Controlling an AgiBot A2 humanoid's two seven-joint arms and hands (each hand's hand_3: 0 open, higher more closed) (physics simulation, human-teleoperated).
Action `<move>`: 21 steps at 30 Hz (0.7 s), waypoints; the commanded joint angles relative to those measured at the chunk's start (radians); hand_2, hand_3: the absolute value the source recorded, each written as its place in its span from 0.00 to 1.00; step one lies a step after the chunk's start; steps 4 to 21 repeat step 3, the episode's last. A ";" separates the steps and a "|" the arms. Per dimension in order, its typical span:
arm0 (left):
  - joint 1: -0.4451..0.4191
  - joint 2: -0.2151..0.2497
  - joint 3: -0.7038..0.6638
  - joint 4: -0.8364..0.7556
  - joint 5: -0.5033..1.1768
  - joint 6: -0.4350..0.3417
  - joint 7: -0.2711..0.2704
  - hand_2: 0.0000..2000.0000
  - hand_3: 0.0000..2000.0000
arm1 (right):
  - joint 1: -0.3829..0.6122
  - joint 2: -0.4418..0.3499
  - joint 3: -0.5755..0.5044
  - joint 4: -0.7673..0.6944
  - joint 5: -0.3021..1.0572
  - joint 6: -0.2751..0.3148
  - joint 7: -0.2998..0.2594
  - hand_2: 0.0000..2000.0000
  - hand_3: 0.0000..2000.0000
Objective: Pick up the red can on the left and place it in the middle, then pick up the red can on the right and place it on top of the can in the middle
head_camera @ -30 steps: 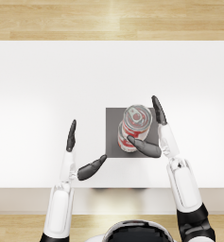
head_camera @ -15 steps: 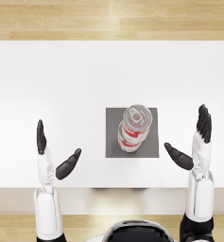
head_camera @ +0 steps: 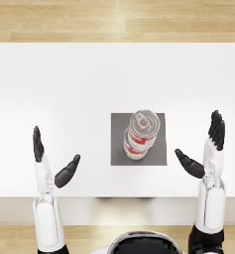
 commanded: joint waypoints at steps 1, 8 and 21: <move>0.000 0.000 0.000 0.000 0.000 0.000 0.000 0.00 0.00 | 0.000 0.000 0.000 0.000 0.000 0.000 0.000 0.00 0.00; 0.000 0.000 0.000 0.000 0.000 0.000 0.000 0.00 0.00 | 0.000 0.000 0.000 0.000 0.000 0.000 0.000 0.00 0.00; 0.000 0.000 0.000 0.000 0.000 0.000 0.000 0.00 0.00 | 0.000 0.000 0.000 0.000 0.000 0.000 0.000 0.00 0.00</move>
